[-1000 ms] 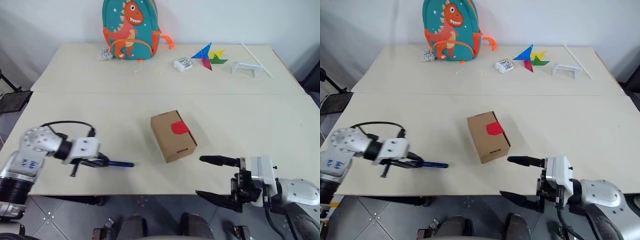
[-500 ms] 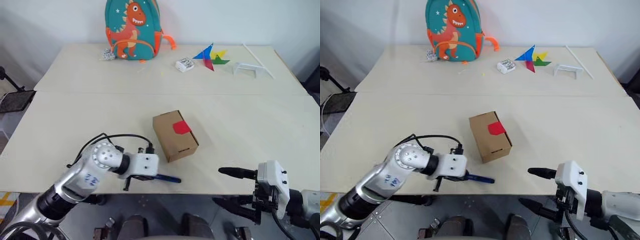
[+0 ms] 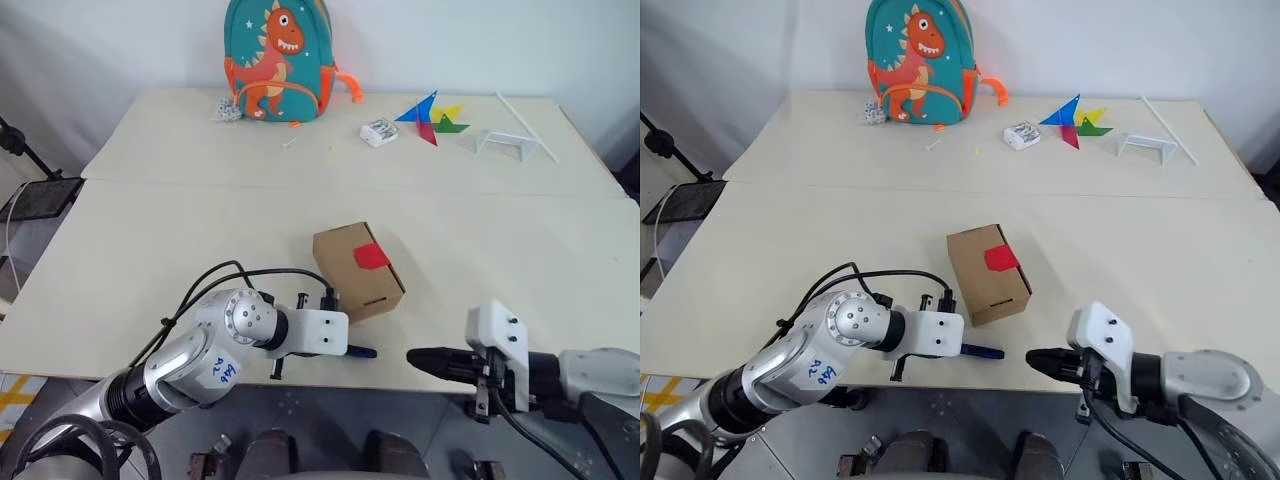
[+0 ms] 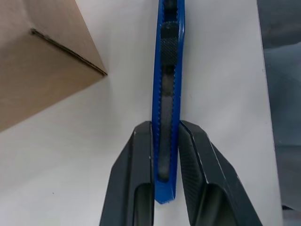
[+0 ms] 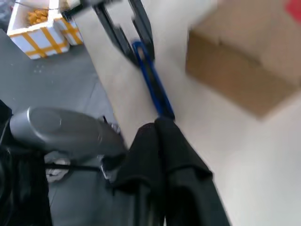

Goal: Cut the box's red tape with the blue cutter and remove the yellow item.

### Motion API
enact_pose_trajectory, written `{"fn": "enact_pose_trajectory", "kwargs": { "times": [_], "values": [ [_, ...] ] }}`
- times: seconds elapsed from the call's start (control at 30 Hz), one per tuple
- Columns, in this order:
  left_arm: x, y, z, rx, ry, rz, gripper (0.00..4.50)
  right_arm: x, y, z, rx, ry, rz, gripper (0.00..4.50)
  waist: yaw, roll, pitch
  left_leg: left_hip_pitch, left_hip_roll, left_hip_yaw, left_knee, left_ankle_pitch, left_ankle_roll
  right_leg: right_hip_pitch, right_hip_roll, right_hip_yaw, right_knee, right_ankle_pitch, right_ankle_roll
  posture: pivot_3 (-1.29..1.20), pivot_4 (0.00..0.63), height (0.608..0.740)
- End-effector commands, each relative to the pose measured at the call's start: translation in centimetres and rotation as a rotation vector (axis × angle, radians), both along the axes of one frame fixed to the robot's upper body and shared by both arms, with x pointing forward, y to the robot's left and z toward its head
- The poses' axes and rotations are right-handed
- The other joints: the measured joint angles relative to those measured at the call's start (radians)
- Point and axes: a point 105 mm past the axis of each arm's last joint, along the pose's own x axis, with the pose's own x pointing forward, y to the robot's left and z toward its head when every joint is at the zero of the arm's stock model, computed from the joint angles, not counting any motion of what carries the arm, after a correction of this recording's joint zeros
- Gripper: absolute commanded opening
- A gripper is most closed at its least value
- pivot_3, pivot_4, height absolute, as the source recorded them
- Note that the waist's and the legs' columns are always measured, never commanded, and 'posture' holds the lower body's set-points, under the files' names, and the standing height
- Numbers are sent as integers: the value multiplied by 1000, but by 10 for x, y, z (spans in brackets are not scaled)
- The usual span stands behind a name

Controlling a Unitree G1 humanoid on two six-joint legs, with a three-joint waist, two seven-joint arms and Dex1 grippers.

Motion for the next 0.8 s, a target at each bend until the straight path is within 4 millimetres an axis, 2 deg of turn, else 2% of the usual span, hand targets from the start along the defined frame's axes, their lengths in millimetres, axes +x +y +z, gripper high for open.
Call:
{"fn": "enact_pose_trajectory", "kwargs": {
  "times": [0.03, 0.13, 0.27, 0.8],
  "values": [
    [-8, 0, -15, 40, 93, 11, 410, 6, 15, -11, -7, 38, 12, 36, 1, 0, 0, 0, 0, 0, 0, 0, 0, 0, 0, 0, 0, 0, 0, 0, 150, 740],
    [-6, -2, -13, 45, 100, 15, 410, 18, 24, -21, -28, 57, -1, 36, 1, 0, 0, -2, 0, 0, 2, 0, 0, -1, 0, 0, 0, 0, 0, 0, 150, 740],
    [-4, -3, -11, 54, 101, 16, 410, 23, 31, -31, -67, 79, 12, 36, 2, 0, 0, -4, 0, 0, 4, -2, 1, -1, 0, 0, 1, 0, 0, 0, 150, 740],
    [0, -4, -7, 63, 76, 8, 410, 35, 40, -45, -56, 133, -39, 36, -2, 0, 0, -3, 0, 0, 5, -2, 1, -1, 0, 0, 2, 0, 0, 0, 150, 740]
  ]
}}
